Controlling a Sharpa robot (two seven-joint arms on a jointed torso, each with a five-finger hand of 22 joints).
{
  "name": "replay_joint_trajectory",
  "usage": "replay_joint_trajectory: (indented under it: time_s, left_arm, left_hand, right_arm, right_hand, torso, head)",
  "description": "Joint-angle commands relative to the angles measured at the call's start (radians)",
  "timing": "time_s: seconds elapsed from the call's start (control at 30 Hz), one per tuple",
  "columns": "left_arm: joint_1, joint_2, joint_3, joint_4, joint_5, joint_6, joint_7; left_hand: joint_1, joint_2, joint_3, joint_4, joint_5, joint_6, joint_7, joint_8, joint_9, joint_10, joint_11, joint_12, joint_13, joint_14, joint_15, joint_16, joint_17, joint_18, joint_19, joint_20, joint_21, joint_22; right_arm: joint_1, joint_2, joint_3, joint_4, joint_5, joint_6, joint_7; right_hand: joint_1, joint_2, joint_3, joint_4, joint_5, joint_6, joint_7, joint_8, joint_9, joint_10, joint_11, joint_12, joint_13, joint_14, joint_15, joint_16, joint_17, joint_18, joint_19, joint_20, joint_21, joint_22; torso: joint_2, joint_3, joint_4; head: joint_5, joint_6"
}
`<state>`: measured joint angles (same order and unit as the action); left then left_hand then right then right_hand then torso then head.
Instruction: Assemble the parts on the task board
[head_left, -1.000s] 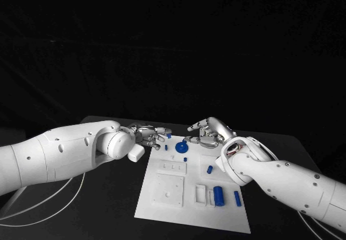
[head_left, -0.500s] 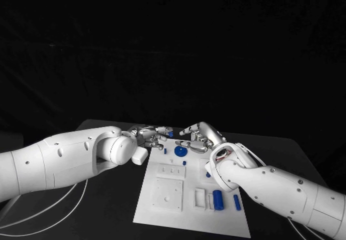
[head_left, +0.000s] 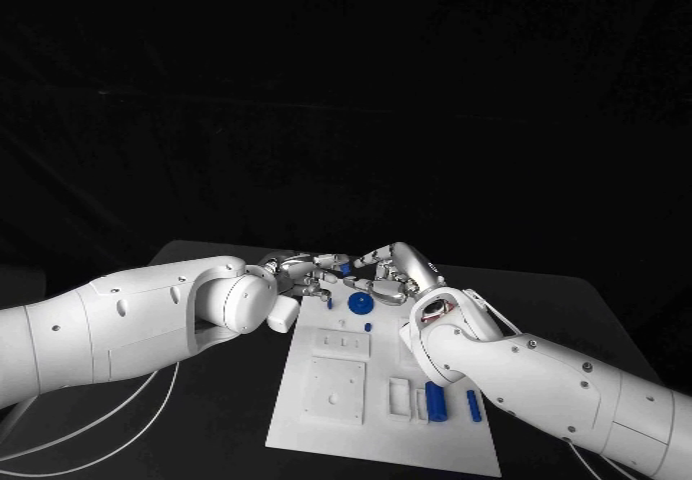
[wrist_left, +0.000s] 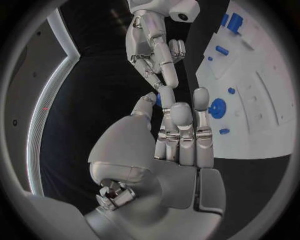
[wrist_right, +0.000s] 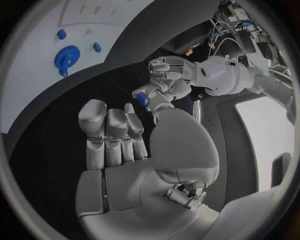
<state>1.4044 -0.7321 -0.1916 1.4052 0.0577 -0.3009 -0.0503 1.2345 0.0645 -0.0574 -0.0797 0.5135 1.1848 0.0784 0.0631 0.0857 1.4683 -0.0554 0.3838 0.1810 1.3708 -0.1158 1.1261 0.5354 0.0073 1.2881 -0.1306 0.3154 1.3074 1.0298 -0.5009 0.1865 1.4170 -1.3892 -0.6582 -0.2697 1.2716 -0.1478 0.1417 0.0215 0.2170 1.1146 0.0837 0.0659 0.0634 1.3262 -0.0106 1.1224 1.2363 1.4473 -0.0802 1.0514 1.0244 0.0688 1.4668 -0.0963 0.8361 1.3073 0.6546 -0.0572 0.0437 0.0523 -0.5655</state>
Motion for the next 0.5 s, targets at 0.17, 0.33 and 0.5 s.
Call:
replay_joint_trajectory:
  time_s: [0.17, 0.33, 0.5]
  left_arm:
    - [0.0, 0.007, 0.001, 0.002, 0.011, 0.005, 0.016]
    - [-0.001, 0.009, 0.001, 0.002, 0.011, 0.011, 0.014]
    - [-0.001, 0.01, 0.001, 0.001, 0.011, 0.015, 0.011]
  left_hand:
    - [0.001, 0.01, 0.007, -0.001, -0.006, 0.064, -0.054, 0.002, 0.0, 0.047, -0.006, 0.004, 0.0, 0.005, -0.002, -0.002, 0.002, -0.001, -0.003, -0.005, 0.006, 0.02]
    - [-0.002, 0.01, 0.006, 0.001, -0.01, 0.064, -0.053, 0.001, -0.001, 0.047, -0.006, 0.004, 0.0, 0.005, -0.002, -0.003, 0.003, -0.001, -0.003, -0.005, 0.007, 0.02]
    - [-0.002, 0.01, 0.006, 0.001, -0.01, 0.064, -0.053, 0.001, -0.001, 0.047, -0.006, 0.004, 0.0, 0.005, -0.002, -0.003, 0.003, -0.001, -0.003, -0.005, 0.007, 0.02]
  right_arm:
    - [-0.002, 0.009, 0.0, -0.003, -0.012, -0.037, -0.002]
    - [-0.002, 0.014, 0.0, -0.005, -0.014, -0.034, 0.001]
    - [-0.003, 0.018, 0.0, -0.004, -0.014, -0.033, 0.004]
  right_hand:
    - [0.011, -0.002, 0.003, 0.01, -0.009, 0.021, -0.005, -0.004, 0.0, 0.005, -0.007, 0.003, 0.001, 0.001, -0.003, -0.003, 0.0, 0.015, 0.055, -0.006, -0.002, 0.103]
    - [0.014, 0.0, 0.009, 0.009, -0.014, 0.037, -0.009, -0.003, 0.0, 0.006, -0.01, 0.002, 0.001, 0.001, -0.005, -0.003, 0.0, 0.013, 0.055, -0.008, 0.0, 0.103]
    - [0.014, 0.003, 0.015, 0.008, -0.018, 0.071, -0.02, -0.003, 0.002, 0.007, -0.016, 0.001, 0.0, 0.001, -0.009, -0.003, 0.0, 0.009, 0.055, -0.012, 0.001, 0.103]
  torso:
    - [0.0, -0.0005, 0.0]
    - [0.0, -0.0003, -0.0003]
    - [0.0, 0.0004, 0.0]
  head:
    - [-0.001, -0.001]
    - [-0.001, -0.001]
    - [0.0, 0.0]
